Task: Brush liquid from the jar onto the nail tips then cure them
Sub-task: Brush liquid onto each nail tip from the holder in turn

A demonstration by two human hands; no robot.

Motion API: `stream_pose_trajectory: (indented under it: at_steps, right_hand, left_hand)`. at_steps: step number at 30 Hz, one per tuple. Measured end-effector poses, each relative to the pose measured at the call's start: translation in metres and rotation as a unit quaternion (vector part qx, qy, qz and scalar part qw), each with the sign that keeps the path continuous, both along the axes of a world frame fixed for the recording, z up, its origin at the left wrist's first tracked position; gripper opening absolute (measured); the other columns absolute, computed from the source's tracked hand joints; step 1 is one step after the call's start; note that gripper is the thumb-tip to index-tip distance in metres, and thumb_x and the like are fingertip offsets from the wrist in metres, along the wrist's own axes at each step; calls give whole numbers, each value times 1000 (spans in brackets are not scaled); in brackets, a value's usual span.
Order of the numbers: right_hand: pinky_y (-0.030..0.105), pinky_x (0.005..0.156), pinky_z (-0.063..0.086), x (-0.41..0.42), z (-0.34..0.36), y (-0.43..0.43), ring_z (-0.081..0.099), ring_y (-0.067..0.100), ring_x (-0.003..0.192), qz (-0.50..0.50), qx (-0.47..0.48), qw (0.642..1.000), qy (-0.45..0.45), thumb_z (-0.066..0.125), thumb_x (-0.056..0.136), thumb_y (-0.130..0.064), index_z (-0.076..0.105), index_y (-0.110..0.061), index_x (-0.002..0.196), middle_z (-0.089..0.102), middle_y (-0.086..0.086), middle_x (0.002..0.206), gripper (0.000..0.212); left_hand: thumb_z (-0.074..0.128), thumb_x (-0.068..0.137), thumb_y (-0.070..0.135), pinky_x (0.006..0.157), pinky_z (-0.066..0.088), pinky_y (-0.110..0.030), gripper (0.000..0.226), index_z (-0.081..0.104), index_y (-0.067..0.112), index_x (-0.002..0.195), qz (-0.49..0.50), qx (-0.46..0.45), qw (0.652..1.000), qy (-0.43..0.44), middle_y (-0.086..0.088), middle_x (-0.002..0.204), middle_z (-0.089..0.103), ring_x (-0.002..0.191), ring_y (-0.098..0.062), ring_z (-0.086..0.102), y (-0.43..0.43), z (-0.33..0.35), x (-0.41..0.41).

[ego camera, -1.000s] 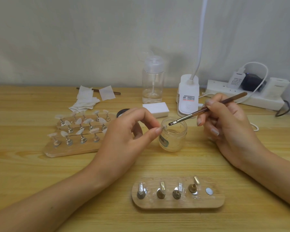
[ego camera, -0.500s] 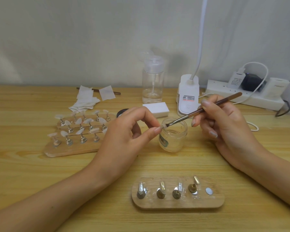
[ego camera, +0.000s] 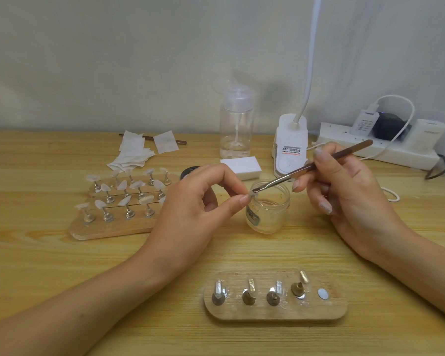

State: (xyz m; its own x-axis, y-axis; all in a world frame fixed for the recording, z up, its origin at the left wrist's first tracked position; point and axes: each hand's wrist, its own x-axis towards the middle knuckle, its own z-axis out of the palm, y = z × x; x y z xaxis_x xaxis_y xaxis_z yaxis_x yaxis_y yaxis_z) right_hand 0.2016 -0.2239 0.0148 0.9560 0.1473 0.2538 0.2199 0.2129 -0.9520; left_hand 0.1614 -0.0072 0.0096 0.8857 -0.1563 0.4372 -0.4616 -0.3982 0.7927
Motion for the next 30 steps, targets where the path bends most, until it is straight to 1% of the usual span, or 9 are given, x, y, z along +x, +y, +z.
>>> stream_pose_trajectory:
  at_steps: [4, 8, 11, 13, 15, 18, 22, 26, 30]
  right_hand:
    - [18, 38, 21, 1, -1, -1, 37, 8, 38, -21, 10, 999, 24, 61, 80, -38, 46, -18, 84, 69, 8, 67, 26]
    - [22, 41, 19, 1, -1, -1, 38, 8, 39, 1, 14, 1000, 2, 59, 85, -38, 47, -19, 80, 70, 8, 70, 23]
    - [16, 37, 24, 0, -1, 1, 39, 9, 38, -1, 3, 1000, 11, 61, 83, -39, 48, -16, 83, 71, 11, 72, 27]
    - [14, 36, 26, 1, -1, -1, 38, 8, 37, -20, 15, 999, 28, 61, 83, -36, 48, -17, 82, 70, 11, 70, 23]
    - [16, 38, 24, 1, -1, -2, 37, 7, 37, -18, 19, 999, 22, 59, 85, -36, 49, -19, 80, 70, 10, 70, 21]
    - [20, 40, 22, 0, 0, 1, 37, 8, 38, 10, 6, 1000, 2, 58, 85, -38, 47, -18, 80, 72, 10, 73, 23]
    - [15, 36, 24, 1, 0, 0, 37, 8, 37, -7, 6, 1000, 21, 60, 83, -37, 47, -16, 83, 71, 12, 72, 24]
    - [19, 40, 22, 0, 0, 0, 37, 8, 38, 8, 2, 1000, -4, 59, 85, -39, 47, -16, 83, 71, 10, 73, 26]
    - [15, 37, 22, 1, -1, 0, 35, 7, 38, -3, 4, 1000, 18, 60, 83, -38, 46, -16, 85, 70, 8, 70, 26]
  left_hand:
    - [72, 88, 22, 57, 43, -13, 10, 66, 25, 80, 2, -1, 1000, -2, 30, 64, 57, 47, -4, 43, 0, 0, 1]
    - [72, 88, 21, 57, 41, -12, 10, 66, 24, 80, 1, -2, 1000, -3, 30, 64, 58, 47, -5, 43, 0, 0, 0]
    - [73, 88, 21, 56, 42, -12, 10, 66, 24, 80, 1, -4, 1000, -4, 30, 64, 58, 47, -6, 43, 0, -1, 0]
    - [73, 88, 21, 57, 42, -12, 11, 66, 25, 80, 2, 2, 1000, -9, 30, 64, 58, 47, -4, 43, 0, -1, 1]
    - [72, 88, 22, 56, 43, -12, 11, 66, 26, 80, 1, 4, 1000, -14, 31, 65, 58, 47, -4, 43, 0, -1, 0]
    - [72, 89, 22, 59, 47, -19, 12, 65, 28, 80, 2, 5, 1000, -18, 32, 64, 57, 47, -3, 43, 0, -1, 1]
    - [73, 89, 22, 66, 51, -28, 13, 66, 28, 80, 4, 4, 1000, -20, 32, 63, 57, 47, -4, 43, 0, -1, 1]
    - [73, 88, 22, 63, 47, -24, 12, 66, 28, 80, 4, 3, 1000, -25, 32, 63, 57, 47, -4, 42, -1, -1, 1]
    - [73, 88, 22, 76, 47, -27, 12, 65, 27, 80, 6, 2, 1000, -25, 31, 63, 57, 47, -4, 42, 0, -2, 1]
